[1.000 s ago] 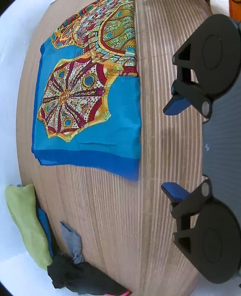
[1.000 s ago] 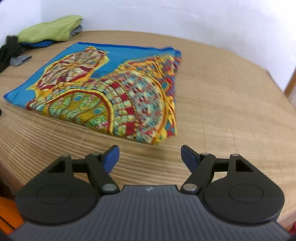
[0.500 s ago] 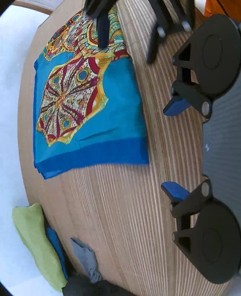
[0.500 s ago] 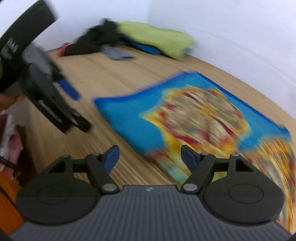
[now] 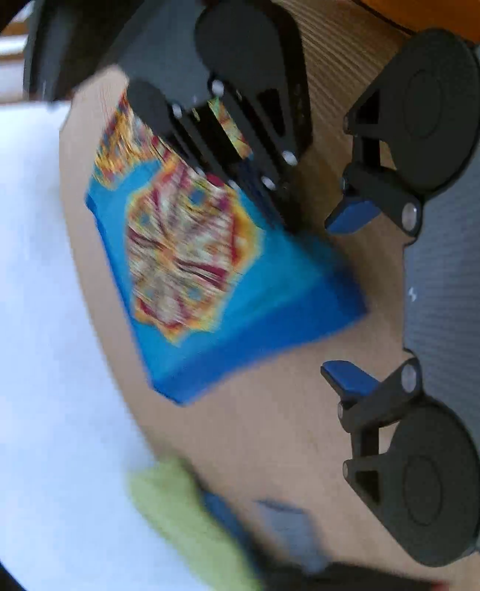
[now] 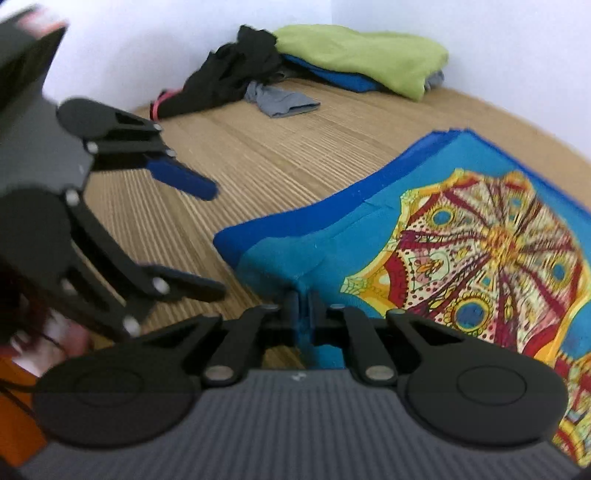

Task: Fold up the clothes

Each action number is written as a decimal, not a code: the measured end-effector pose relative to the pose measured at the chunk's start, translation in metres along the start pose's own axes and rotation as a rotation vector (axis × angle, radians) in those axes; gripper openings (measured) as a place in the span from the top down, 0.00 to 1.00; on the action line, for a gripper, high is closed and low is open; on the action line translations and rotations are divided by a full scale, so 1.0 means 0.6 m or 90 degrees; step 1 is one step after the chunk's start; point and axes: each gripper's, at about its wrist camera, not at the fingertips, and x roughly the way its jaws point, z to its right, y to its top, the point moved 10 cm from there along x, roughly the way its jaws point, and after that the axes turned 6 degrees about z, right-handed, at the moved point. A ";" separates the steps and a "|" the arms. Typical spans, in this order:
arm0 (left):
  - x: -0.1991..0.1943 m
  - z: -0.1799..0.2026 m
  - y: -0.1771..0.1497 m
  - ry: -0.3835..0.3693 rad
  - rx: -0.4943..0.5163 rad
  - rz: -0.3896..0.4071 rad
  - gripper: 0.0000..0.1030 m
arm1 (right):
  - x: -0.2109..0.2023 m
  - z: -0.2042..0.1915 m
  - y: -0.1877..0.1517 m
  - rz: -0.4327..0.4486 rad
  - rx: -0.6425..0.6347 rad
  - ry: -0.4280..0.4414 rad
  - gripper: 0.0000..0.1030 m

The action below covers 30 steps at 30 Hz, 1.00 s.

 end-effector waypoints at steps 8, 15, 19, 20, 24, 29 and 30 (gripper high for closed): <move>0.060 0.040 0.021 -0.021 0.090 0.008 0.37 | -0.016 0.010 0.020 0.029 0.060 0.044 0.93; 0.073 0.040 0.021 -0.071 0.045 0.001 0.81 | -0.037 0.031 0.014 0.037 0.076 -0.015 0.88; 0.061 0.029 0.024 -0.080 0.017 0.013 0.82 | -0.063 0.038 0.004 0.034 0.043 -0.079 0.43; 0.059 0.028 0.024 -0.084 0.010 0.012 0.82 | -0.066 0.029 0.003 0.033 0.007 -0.082 0.39; 0.054 0.029 0.030 -0.095 0.011 0.010 0.82 | -0.054 -0.023 -0.005 0.017 -0.171 -0.078 0.33; 0.053 0.029 0.035 -0.094 0.018 0.000 0.82 | 0.003 -0.040 -0.021 0.009 -0.331 -0.163 0.34; 0.053 0.027 0.036 -0.095 0.011 -0.002 0.81 | 0.013 -0.039 -0.021 0.011 -0.342 -0.175 0.34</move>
